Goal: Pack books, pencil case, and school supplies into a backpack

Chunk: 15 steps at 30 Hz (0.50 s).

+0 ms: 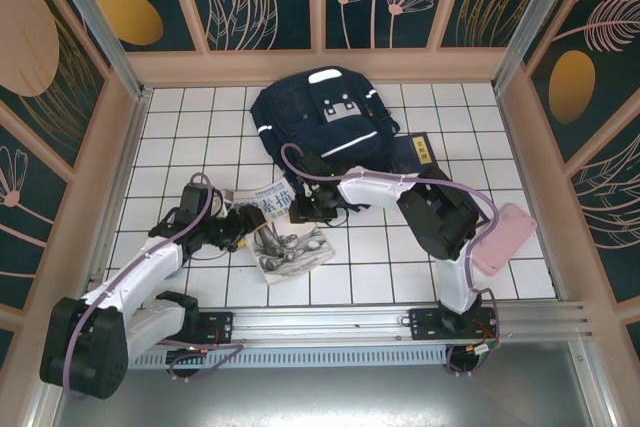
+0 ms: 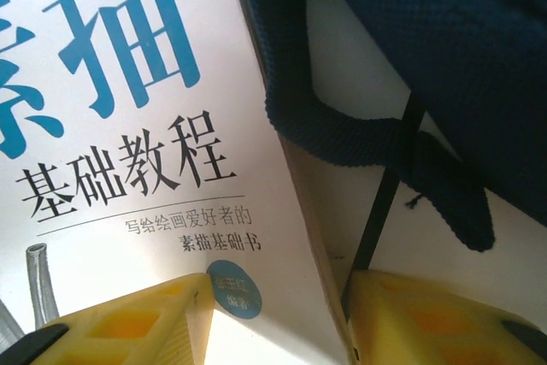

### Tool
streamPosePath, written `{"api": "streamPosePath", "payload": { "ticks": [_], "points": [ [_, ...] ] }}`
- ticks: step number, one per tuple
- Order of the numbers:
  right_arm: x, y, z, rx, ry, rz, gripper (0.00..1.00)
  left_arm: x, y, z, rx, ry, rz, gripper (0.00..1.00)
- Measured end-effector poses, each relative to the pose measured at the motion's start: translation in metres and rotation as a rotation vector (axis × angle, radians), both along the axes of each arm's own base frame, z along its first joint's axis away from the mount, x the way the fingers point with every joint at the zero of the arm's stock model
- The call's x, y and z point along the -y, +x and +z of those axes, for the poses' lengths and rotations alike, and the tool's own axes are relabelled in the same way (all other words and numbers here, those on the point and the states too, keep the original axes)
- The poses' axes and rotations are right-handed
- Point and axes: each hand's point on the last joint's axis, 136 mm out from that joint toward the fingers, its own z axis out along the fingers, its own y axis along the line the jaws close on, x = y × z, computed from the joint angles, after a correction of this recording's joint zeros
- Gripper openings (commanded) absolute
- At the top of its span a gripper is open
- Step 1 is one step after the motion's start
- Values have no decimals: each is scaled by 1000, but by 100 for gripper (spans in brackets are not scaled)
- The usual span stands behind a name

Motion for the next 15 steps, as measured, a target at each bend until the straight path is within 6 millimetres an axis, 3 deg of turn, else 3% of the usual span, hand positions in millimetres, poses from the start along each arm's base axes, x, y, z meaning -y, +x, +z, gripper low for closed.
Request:
{"api": "streamPosePath", "payload": {
  "ticks": [6,15],
  "points": [
    [0,0,-1,-6,7,-8,47,0,0,-11,-34,17,-10,54],
    [0,1,1,1,20,-19,52,-8,8,-10,-17,103,-4,19]
  ]
}}
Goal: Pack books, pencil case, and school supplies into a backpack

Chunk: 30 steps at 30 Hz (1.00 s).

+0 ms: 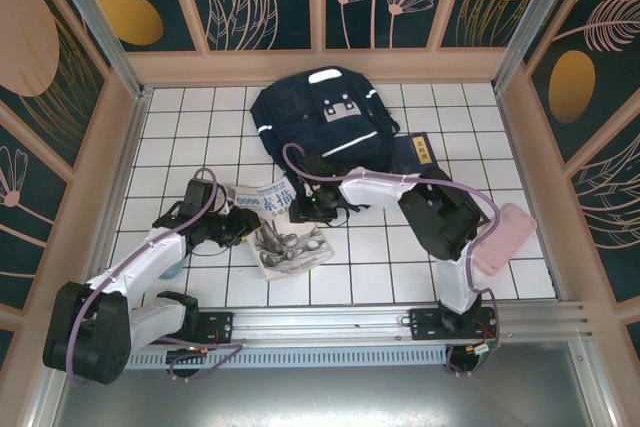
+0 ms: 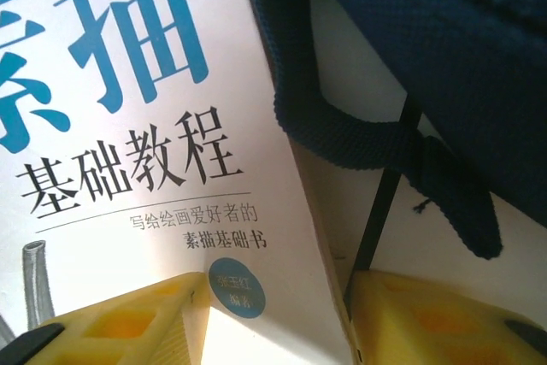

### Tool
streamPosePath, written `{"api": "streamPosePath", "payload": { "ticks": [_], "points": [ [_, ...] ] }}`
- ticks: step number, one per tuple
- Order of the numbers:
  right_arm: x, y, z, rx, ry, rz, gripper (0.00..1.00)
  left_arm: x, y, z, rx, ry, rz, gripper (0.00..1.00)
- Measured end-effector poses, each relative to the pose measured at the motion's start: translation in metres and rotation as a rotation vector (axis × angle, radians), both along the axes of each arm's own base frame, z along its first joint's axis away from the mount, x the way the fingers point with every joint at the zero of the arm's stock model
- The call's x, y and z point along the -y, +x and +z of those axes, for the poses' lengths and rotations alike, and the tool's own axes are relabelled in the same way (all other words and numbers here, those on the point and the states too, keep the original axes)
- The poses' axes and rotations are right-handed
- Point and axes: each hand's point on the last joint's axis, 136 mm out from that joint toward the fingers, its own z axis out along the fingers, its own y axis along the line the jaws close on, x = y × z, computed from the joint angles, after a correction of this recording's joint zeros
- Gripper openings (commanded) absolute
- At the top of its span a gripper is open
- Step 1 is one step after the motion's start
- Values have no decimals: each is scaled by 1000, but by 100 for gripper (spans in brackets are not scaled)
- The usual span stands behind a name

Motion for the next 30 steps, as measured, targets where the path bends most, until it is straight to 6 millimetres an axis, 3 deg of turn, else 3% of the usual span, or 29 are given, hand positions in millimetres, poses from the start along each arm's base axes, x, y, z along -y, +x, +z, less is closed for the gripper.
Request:
{"api": "streamPosePath", "payload": {
  "ticks": [5,8,14,16,19,23,26,30],
  "points": [
    [0,2,9,23,23,-17,61,-9,11,10,33,78,23,11],
    [1,9,28,75,46,-41,65,-18,23,24,69,146,49,6],
    [11,38,118,277,230,-167,74,-32,61,91,262,230,121,4],
    [22,50,149,326,324,-232,75,-33,74,120,347,223,145,4],
    [45,68,181,348,482,-330,85,-31,88,152,454,187,177,3],
    [65,77,188,320,615,-417,98,-24,105,179,541,97,229,3],
    [61,72,190,273,686,-426,99,-15,120,197,574,12,258,3],
    [49,65,209,214,826,-413,99,-4,143,227,621,-93,287,3]
  ]
}}
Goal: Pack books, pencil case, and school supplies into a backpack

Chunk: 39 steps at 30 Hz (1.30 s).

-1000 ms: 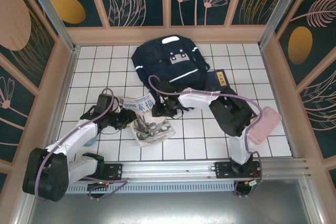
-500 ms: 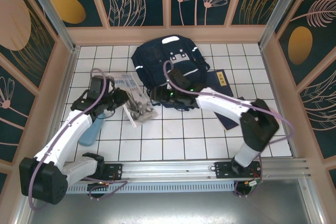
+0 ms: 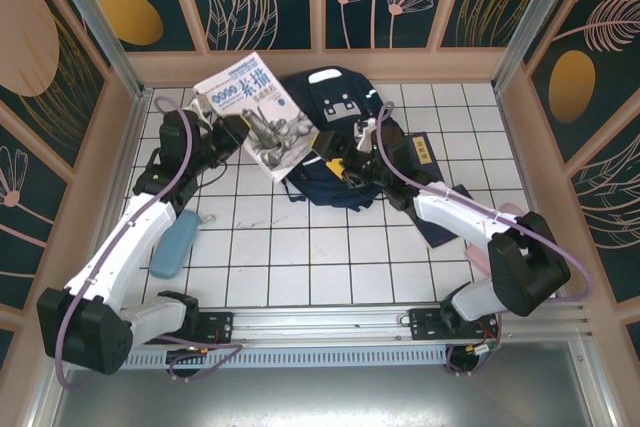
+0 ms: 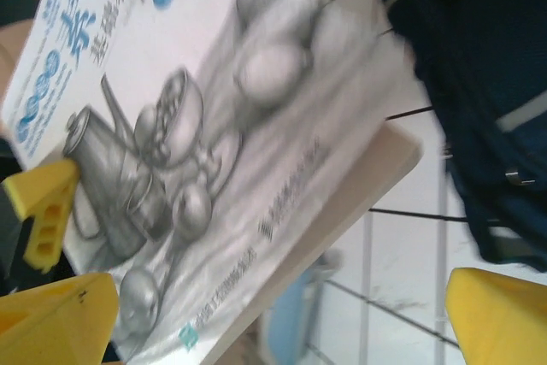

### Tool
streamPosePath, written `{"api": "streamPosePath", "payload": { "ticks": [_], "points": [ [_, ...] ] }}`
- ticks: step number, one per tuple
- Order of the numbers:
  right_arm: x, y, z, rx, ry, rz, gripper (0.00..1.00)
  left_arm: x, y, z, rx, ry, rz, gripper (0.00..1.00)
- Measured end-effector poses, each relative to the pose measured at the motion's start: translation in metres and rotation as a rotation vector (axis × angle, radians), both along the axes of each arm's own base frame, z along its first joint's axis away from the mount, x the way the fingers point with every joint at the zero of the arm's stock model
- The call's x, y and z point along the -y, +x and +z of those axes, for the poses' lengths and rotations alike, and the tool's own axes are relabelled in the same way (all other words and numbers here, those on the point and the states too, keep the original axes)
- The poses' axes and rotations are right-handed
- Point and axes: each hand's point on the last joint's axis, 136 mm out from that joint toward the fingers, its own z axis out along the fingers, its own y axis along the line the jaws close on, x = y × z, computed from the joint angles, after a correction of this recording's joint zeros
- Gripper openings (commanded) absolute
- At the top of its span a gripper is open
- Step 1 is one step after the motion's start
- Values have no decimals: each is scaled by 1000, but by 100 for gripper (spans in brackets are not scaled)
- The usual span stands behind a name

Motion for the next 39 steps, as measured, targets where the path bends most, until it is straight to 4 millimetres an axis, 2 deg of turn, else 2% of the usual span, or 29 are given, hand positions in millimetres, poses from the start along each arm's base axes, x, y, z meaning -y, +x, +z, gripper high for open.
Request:
{"api": "streamPosePath", "payload": {
  "ticks": [3,6,11,16,23,29,34,39],
  "points": [
    [-11,0,14,-27,104,40,99,6,12,22,50,-68,0,3],
    [-26,7,14,-82,150,82,99,12,21,34,72,-117,2,4],
    [-42,21,22,-130,215,104,97,15,32,33,57,-164,18,4],
    [-48,27,28,-184,301,104,79,14,37,30,28,-213,50,2],
    [-39,52,23,-269,380,36,70,13,43,28,9,-260,89,2],
    [-35,76,23,-295,422,7,57,21,52,20,-11,-301,81,2],
    [-17,90,27,-286,448,-31,55,28,52,15,-24,-332,61,0],
    [-3,99,30,-280,469,-48,47,32,48,5,-39,-340,42,0]
  ]
}}
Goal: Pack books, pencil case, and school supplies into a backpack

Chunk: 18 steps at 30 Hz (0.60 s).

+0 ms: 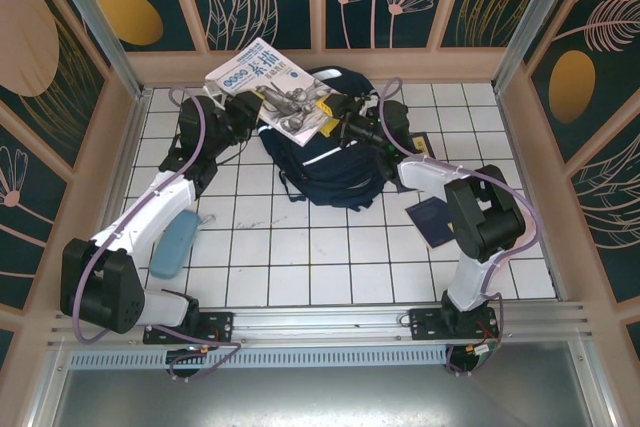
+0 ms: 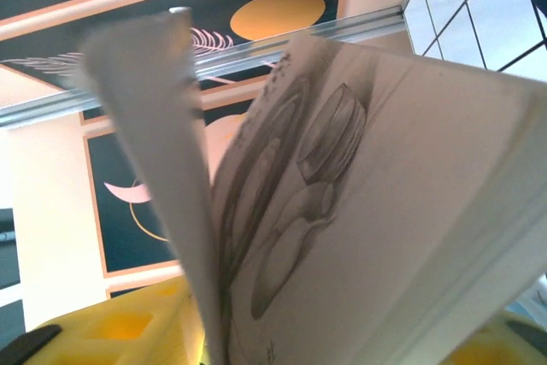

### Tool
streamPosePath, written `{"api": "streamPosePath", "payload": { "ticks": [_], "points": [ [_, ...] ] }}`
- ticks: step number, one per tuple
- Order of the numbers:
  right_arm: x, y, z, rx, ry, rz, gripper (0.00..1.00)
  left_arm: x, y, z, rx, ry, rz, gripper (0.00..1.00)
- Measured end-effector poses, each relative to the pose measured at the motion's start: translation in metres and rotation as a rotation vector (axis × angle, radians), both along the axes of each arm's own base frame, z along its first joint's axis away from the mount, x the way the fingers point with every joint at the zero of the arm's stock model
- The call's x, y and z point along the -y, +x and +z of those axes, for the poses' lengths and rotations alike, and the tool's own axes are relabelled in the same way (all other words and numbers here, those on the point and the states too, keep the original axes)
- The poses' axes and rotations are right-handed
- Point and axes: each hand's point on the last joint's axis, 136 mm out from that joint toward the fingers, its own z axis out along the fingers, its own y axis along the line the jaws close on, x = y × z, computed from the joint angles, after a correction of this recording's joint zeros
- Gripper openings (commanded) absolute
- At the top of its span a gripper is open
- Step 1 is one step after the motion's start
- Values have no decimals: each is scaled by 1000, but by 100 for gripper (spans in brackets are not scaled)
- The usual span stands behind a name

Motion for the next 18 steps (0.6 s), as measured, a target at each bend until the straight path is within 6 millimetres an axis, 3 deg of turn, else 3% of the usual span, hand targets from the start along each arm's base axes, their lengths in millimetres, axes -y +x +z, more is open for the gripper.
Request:
{"api": "streamPosePath", "payload": {
  "ticks": [5,14,18],
  "points": [
    [2,0,3,2,12,4,44,1,-2,-8,-7,1,-7,0],
    [2,-3,2,7,15,17,36,5,-4,-6,8,-9,-36,0],
    [2,-3,4,22,15,13,24,5,-4,-3,26,-15,-39,2]
  ]
}}
